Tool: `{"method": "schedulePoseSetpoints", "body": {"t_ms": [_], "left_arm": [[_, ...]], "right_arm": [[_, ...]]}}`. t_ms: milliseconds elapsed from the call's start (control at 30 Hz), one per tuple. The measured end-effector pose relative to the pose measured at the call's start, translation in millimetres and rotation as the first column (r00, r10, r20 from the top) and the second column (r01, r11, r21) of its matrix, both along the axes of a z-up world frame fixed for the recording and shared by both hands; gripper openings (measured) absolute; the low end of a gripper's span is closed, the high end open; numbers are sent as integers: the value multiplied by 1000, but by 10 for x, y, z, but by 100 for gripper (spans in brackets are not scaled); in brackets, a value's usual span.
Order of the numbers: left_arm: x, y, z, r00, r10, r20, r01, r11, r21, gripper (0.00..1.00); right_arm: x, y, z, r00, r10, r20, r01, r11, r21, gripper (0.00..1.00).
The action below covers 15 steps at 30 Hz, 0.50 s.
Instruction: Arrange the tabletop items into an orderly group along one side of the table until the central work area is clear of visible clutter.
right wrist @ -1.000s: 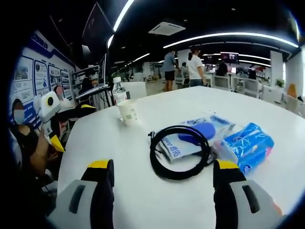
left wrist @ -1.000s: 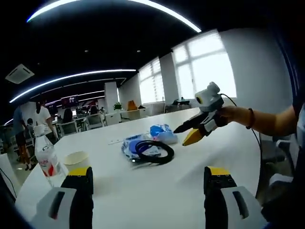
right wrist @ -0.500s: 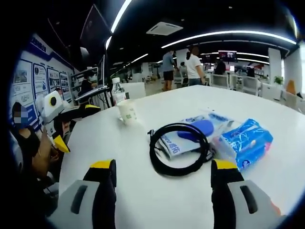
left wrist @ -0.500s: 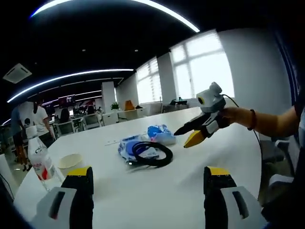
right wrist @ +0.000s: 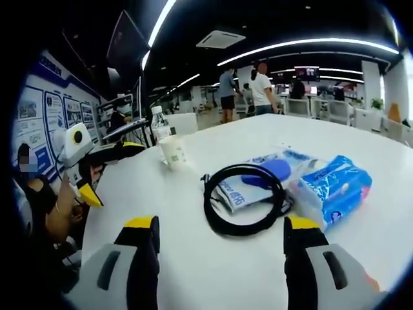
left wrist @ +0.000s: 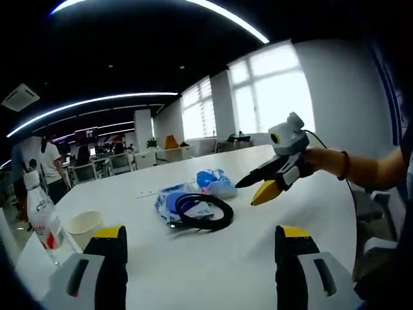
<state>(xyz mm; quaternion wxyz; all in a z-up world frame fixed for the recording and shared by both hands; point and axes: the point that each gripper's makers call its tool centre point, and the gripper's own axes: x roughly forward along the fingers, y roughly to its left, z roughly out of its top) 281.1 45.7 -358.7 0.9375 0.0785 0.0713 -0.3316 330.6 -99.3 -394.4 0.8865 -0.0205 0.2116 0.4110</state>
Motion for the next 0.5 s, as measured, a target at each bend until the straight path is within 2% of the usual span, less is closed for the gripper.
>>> {"method": "schedulePoseSetpoints", "body": {"t_ms": [300, 400, 500], "left_arm": [[60, -28, -62, 1000, 6, -8, -6, 1000, 22, 94], [74, -44, -62, 1000, 4, -12, -3, 1000, 18, 94], [105, -64, -70, 1000, 2, -15, -1, 999, 35, 94]], "right_arm": [[-1, -33, 13, 1000, -10, 18, 10, 1000, 3, 74], [4, -65, -23, 999, -17, 34, 18, 999, -40, 75], [5, -80, -44, 999, -22, 37, 24, 998, -53, 75]]}}
